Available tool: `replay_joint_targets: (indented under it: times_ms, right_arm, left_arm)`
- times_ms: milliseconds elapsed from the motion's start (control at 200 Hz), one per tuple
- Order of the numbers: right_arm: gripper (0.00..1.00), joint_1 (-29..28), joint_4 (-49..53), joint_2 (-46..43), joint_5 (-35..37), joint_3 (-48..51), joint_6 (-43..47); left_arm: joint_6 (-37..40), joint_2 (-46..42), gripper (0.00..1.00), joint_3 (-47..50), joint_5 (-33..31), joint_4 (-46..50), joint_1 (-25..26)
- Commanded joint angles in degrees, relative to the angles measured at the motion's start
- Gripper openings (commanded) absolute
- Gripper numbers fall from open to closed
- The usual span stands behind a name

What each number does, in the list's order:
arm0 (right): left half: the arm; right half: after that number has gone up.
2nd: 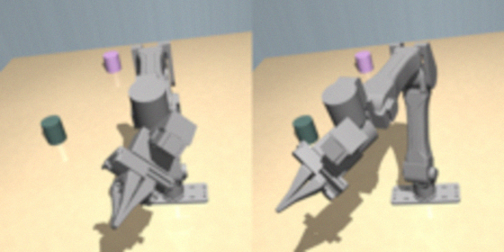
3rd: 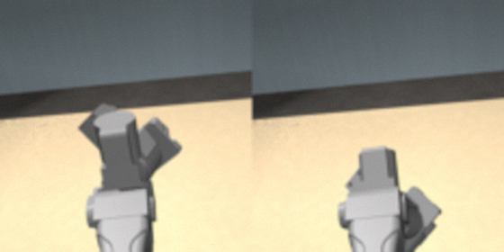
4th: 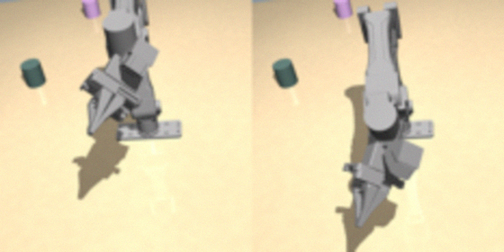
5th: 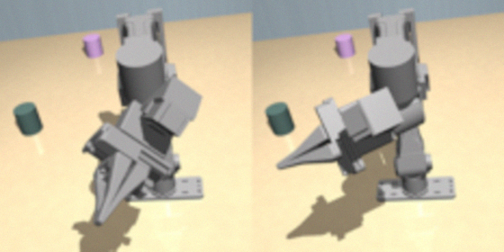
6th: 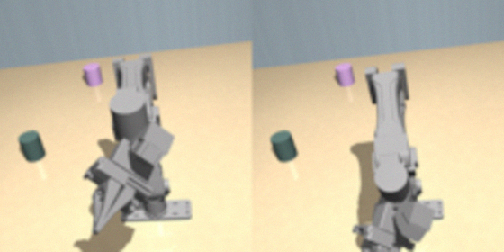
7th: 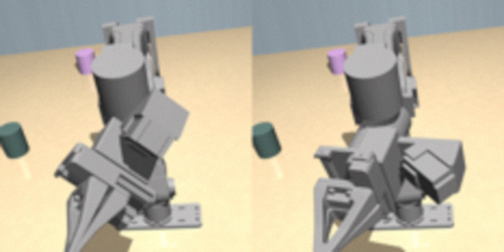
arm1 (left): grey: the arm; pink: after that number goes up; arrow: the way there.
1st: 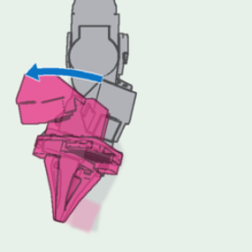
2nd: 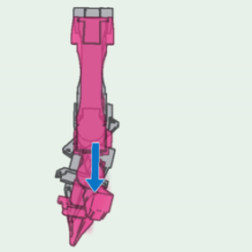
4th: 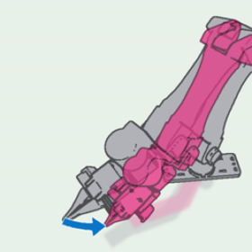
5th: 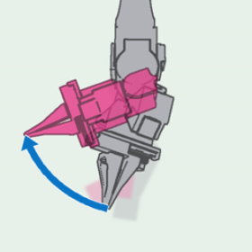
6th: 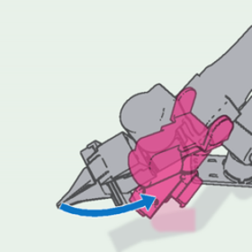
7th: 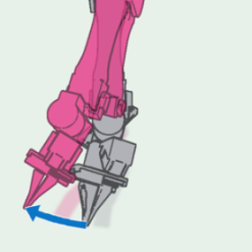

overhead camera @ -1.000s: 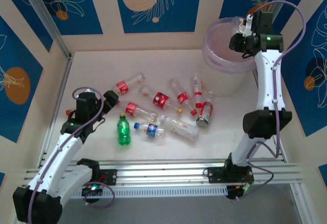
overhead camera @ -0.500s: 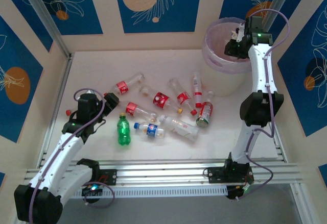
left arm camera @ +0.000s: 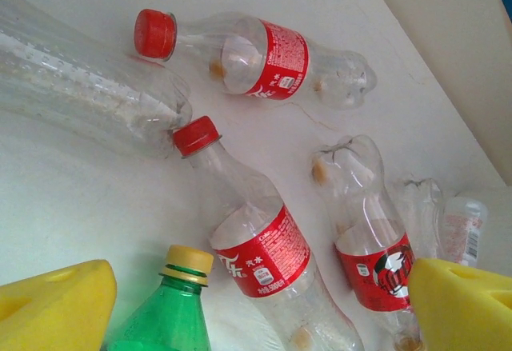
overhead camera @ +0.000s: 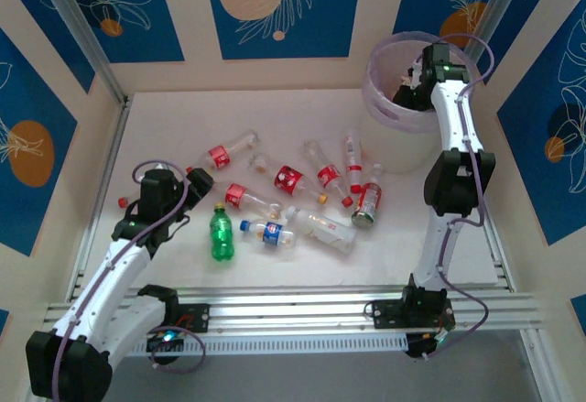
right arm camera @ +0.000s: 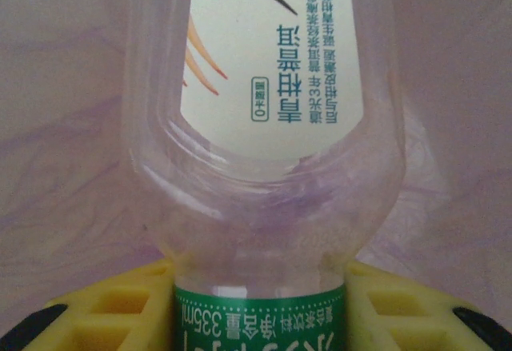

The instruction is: Put the plastic bottles in the bin

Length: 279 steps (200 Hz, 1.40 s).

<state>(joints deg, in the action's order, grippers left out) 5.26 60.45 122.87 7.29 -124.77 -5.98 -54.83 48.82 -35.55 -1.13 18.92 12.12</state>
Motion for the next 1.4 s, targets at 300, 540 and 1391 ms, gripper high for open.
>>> replay_joint_targets:
  times_ms: [300, 540, 1391]
  right_arm:
    - [0.45, -0.25, -2.96, 1.87, -0.95, 3.91, 0.79]
    - [0.74, -0.33, -2.28, 0.99, -0.81, 3.03, 0.44]
    - [0.94, -2.76, 2.56, -26.07, 3.65, 1.13, 0.25]
  left_arm:
    - [0.12, -0.43, 0.96, 0.76, -2.90, 0.89, -0.66]
    - [0.60, -0.66, 1.00, 1.30, -3.37, 1.31, -0.65]
    - [0.88, 10.10, 1.00, -3.21, -9.33, 3.48, -12.47]
